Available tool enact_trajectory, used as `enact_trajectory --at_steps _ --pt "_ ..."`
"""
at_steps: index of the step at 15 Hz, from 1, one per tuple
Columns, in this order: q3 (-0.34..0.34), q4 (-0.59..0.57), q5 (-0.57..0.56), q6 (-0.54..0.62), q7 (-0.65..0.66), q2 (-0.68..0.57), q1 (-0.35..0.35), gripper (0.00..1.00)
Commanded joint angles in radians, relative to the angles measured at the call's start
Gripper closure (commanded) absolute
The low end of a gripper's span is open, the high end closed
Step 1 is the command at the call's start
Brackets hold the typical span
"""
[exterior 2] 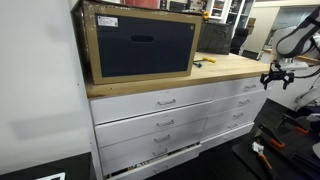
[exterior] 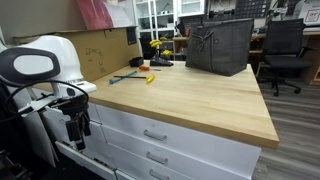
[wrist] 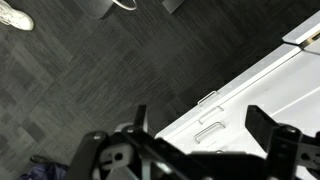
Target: Open the right top second drawer
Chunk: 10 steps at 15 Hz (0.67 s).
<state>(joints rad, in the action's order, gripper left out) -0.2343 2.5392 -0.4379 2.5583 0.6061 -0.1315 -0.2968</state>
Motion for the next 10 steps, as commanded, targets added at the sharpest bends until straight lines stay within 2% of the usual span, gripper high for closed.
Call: enact_trajectory --at_steps 1,7,10 --pt "-0.091 -0.042 -0.060 0.049 0.114 -0.090 0.040 0.00" --pt "-0.268 -0.072 -0.140 0.158 0.418 -0.254 0.125 0.00" --pt "-0.333 -0.078 -0.143 0.234 0.509 -0.344 0.180 0.00"
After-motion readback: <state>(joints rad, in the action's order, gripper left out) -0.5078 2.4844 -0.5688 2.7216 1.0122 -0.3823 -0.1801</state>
